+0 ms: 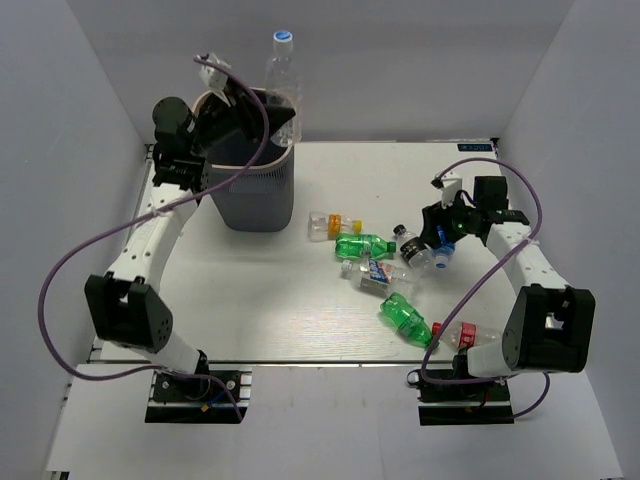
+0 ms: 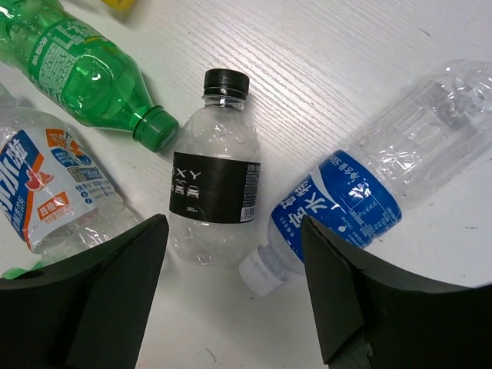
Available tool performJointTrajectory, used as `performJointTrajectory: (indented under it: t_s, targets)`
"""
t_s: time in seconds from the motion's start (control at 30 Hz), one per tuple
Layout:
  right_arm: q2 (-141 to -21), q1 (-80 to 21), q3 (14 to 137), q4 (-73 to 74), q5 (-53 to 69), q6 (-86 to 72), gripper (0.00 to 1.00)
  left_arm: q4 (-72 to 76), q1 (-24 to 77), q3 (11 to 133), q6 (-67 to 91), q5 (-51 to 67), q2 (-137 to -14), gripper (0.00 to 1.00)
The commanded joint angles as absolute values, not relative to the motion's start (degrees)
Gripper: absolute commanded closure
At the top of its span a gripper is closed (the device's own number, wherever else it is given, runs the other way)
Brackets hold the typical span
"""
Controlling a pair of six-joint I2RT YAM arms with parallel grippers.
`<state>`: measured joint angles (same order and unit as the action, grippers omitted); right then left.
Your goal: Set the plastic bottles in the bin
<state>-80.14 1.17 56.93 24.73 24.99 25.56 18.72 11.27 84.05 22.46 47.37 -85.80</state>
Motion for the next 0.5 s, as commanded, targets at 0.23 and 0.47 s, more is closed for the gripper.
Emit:
performJointTrajectory:
  t_s: [0.23,0.47]
  targets:
    - [-82.4,0.2,59.0,21.9,25.7,25.1,0.1,9.1,7.8,94.6,14.8,20.8,-88.2,0.81]
    - [-87.0,-2.6,62.1,21.8,23.5,23.7,0.1,-9.2,7.3,97.9,3.1,10.6,-88.9,0.19]
